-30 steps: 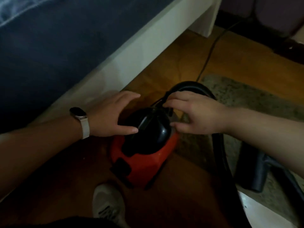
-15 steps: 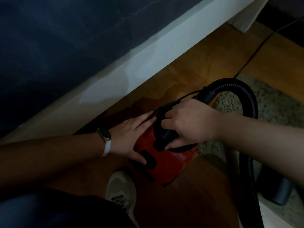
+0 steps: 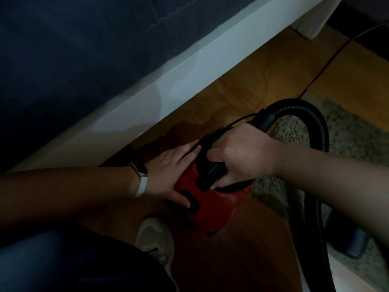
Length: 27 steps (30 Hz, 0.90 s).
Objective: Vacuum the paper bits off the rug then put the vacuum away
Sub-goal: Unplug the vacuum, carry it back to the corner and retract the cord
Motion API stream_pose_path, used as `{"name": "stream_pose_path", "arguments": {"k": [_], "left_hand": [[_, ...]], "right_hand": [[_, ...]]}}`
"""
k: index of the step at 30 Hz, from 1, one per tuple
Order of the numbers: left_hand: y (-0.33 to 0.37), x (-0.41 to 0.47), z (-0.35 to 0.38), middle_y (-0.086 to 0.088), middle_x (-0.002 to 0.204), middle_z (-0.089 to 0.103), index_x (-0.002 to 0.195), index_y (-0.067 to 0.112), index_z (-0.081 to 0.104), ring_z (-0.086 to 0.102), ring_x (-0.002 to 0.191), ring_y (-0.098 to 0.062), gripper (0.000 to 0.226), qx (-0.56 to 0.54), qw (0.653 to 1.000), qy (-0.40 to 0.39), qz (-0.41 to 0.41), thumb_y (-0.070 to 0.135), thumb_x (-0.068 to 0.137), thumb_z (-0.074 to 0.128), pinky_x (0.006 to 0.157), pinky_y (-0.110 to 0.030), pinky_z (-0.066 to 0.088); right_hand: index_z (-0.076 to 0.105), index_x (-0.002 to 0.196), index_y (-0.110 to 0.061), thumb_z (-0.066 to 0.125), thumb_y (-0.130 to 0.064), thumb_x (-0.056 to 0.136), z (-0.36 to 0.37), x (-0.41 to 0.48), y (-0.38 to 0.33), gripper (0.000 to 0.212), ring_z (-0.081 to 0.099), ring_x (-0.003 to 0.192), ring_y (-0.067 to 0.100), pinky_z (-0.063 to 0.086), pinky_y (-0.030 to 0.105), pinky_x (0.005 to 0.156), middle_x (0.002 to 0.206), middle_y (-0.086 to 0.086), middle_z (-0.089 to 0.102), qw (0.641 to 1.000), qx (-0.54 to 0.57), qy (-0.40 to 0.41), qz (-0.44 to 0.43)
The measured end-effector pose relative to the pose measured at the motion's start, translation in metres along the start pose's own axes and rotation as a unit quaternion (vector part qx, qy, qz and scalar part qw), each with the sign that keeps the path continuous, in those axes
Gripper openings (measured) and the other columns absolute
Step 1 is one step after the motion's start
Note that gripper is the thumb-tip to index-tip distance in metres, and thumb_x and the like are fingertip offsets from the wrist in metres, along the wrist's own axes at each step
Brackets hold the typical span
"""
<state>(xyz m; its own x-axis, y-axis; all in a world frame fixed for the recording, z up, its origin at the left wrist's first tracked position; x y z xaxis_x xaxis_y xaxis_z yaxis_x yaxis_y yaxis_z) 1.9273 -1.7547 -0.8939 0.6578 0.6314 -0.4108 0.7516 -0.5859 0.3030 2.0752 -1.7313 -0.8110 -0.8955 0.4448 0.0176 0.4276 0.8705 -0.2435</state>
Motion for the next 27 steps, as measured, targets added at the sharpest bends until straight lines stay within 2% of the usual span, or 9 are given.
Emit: {"name": "stream_pose_path", "arguments": {"k": [3,5,7,9,12,15,20,24,27], "left_hand": [[-0.007,0.002,-0.013,0.007,0.158,-0.003,0.148,0.033,-0.013,0.01,0.145,-0.019,0.131,0.007,1.0,0.012,0.011,0.087,0.055,0.061,0.116,-0.032,0.012],[-0.007,0.002,-0.027,0.002,0.156,0.011,0.15,0.025,0.008,0.021,0.141,-0.02,0.12,0.017,0.997,0.06,0.039,0.084,0.06,0.062,0.113,-0.034,0.02],[-0.001,0.003,-0.04,-0.004,0.155,0.022,0.147,0.016,0.028,0.027,0.139,-0.019,0.108,0.026,0.992,0.1,0.072,0.079,0.066,0.061,0.111,-0.035,0.025],[0.005,0.006,-0.052,-0.007,0.153,0.029,0.143,0.012,0.039,0.035,0.135,-0.021,0.1,0.032,0.986,0.128,0.099,0.075,0.069,0.063,0.108,-0.039,0.033],[0.007,0.013,-0.062,-0.007,0.15,0.035,0.141,0.014,0.042,0.043,0.13,-0.025,0.092,0.059,0.981,0.123,0.138,0.071,0.071,0.064,0.102,-0.045,0.042],[0.005,0.019,-0.08,-0.007,0.147,0.041,0.139,0.018,0.043,0.044,0.129,-0.025,0.085,0.114,0.977,0.099,0.152,0.072,0.074,0.057,0.101,-0.039,0.039],[0.02,0.005,-0.138,-0.002,0.13,0.059,0.123,0.018,0.06,0.047,0.121,-0.017,0.063,0.062,0.985,0.146,0.068,0.063,0.08,0.053,0.098,-0.038,0.044],[0.045,-0.017,-0.197,0.001,0.14,0.051,0.13,0.022,0.057,0.041,0.13,-0.018,0.063,0.032,0.993,0.11,0.007,0.061,0.08,0.054,0.104,-0.039,0.038],[0.061,-0.034,-0.261,0.0,0.143,0.049,0.131,0.024,0.055,0.044,0.132,-0.023,0.064,0.019,0.994,0.106,-0.009,0.061,0.079,0.056,0.104,-0.044,0.041]], "right_hand": [[0.065,0.079,-0.023,0.061,-0.073,0.078,0.0,-0.002,0.0,0.05,0.061,0.059,0.017,0.037,0.023,0.052,0.069,-0.007,0.063,1.0,-0.003,0.01,0.006],[0.067,0.083,-0.022,0.059,-0.073,0.079,-0.001,-0.004,0.0,0.051,0.062,0.065,0.017,0.034,0.022,0.057,0.073,-0.007,0.063,1.0,-0.011,0.018,0.006],[0.069,0.09,-0.021,0.058,-0.072,0.08,-0.001,-0.008,0.0,0.053,0.061,0.072,0.018,0.036,0.023,0.062,0.079,-0.005,0.064,1.0,-0.008,0.024,0.01],[0.07,0.1,-0.02,0.057,-0.07,0.081,-0.004,-0.014,0.002,0.055,0.06,0.081,0.02,0.044,0.028,0.071,0.087,-0.002,0.064,0.999,0.007,0.03,0.024],[0.067,0.114,-0.021,0.057,-0.068,0.083,-0.014,-0.027,0.012,0.057,0.055,0.09,0.019,0.046,0.035,0.082,0.099,-0.001,0.062,0.997,0.012,0.041,0.062],[0.063,0.125,-0.021,0.053,-0.068,0.085,-0.027,-0.039,0.024,0.062,0.055,0.104,0.021,0.046,0.04,0.091,0.115,0.001,0.06,0.993,0.022,0.02,0.111],[0.053,0.138,-0.024,0.047,-0.068,0.085,-0.065,-0.053,0.022,0.07,0.05,0.126,0.027,0.043,0.044,0.103,0.138,0.003,0.053,0.974,0.048,-0.054,0.214],[0.063,0.128,-0.021,0.051,-0.064,0.079,-0.128,-0.062,0.012,0.066,0.058,0.117,0.031,0.049,0.045,0.096,0.127,0.008,0.062,0.946,0.069,-0.057,0.312],[0.059,0.132,-0.021,0.05,-0.062,0.083,-0.19,-0.064,0.007,0.065,0.051,0.128,0.03,0.042,0.046,0.104,0.136,0.007,0.057,0.913,0.115,-0.064,0.385]]}}
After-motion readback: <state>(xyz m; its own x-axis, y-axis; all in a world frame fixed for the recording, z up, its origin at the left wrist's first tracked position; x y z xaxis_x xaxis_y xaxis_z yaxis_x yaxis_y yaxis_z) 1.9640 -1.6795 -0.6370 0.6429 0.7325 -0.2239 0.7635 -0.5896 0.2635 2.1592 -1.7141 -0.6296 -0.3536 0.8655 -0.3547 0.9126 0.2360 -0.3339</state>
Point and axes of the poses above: each hand's wrist, its own x-axis towards the middle knuckle, its own z-axis out of the palm, y = z × x, the point moved 6 cm from there along x, towards the middle knuckle
